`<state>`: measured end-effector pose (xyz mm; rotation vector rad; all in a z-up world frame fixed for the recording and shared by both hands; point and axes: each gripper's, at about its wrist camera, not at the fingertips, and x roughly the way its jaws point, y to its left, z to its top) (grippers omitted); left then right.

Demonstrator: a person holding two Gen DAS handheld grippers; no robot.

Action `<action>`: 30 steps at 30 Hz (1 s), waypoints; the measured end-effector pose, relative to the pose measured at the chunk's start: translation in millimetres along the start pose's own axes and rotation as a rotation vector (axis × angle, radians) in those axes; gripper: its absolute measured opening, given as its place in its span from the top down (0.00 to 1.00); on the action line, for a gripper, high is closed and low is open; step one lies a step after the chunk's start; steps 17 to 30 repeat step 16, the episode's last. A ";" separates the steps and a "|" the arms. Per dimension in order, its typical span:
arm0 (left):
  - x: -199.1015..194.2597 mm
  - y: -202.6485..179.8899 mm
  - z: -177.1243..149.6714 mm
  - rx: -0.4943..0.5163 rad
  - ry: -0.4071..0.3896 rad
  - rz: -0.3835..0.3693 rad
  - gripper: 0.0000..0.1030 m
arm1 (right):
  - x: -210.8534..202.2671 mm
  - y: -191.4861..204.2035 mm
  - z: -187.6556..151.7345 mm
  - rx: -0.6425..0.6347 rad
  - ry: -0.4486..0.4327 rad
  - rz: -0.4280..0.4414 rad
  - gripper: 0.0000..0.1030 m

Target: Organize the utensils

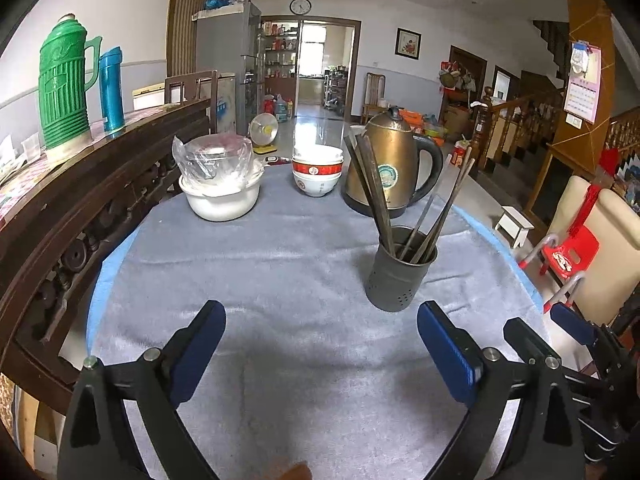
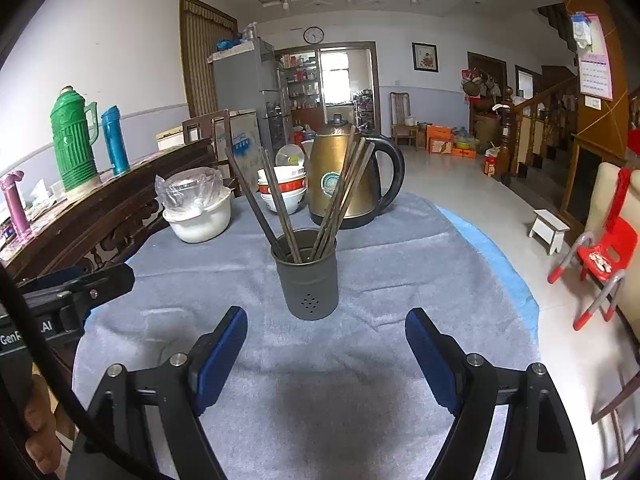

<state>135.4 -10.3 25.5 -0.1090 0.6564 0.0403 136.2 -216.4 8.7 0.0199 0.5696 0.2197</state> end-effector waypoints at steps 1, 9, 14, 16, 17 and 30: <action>0.3 -0.2 1.0 0.001 0.001 0.001 0.06 | -0.2 -0.8 0.5 0.001 -0.001 0.000 0.19; 2.7 -7.7 7.7 0.029 0.000 0.012 0.04 | 1.9 -4.6 2.3 0.011 -0.004 -0.003 0.19; 3.1 -13.1 9.0 0.050 -0.005 0.001 0.03 | 3.1 -6.2 1.8 0.014 0.000 -0.001 0.19; 3.7 -13.8 10.0 0.054 -0.004 0.000 0.03 | 3.8 -7.3 1.9 0.018 0.000 -0.002 0.19; 3.7 -13.8 10.0 0.054 -0.004 0.000 0.03 | 3.8 -7.3 1.9 0.018 0.000 -0.002 0.19; 3.7 -13.8 10.0 0.054 -0.004 0.000 0.03 | 3.8 -7.3 1.9 0.018 0.000 -0.002 0.19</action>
